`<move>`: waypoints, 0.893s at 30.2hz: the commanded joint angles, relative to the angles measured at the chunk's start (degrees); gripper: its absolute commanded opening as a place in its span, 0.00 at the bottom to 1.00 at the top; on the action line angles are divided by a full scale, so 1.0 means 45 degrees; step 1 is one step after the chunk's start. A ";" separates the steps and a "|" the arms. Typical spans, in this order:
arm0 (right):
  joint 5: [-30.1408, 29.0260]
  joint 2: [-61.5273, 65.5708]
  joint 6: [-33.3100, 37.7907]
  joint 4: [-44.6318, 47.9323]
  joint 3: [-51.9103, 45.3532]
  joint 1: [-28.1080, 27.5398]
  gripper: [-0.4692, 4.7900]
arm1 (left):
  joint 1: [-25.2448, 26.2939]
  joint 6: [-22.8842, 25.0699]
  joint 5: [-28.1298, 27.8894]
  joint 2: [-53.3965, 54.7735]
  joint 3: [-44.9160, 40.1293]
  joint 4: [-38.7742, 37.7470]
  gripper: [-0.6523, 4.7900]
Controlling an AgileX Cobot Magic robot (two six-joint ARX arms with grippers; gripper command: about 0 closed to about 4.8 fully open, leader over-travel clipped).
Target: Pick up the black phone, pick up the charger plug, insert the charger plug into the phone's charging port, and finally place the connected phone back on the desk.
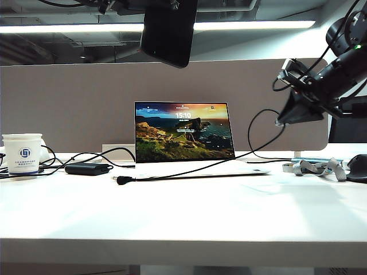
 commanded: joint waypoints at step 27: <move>-0.0753 -0.0976 -0.3099 -0.3356 0.0039 0.0121 0.08 | -0.0019 -0.0029 0.0136 -0.0136 0.0068 0.0568 0.11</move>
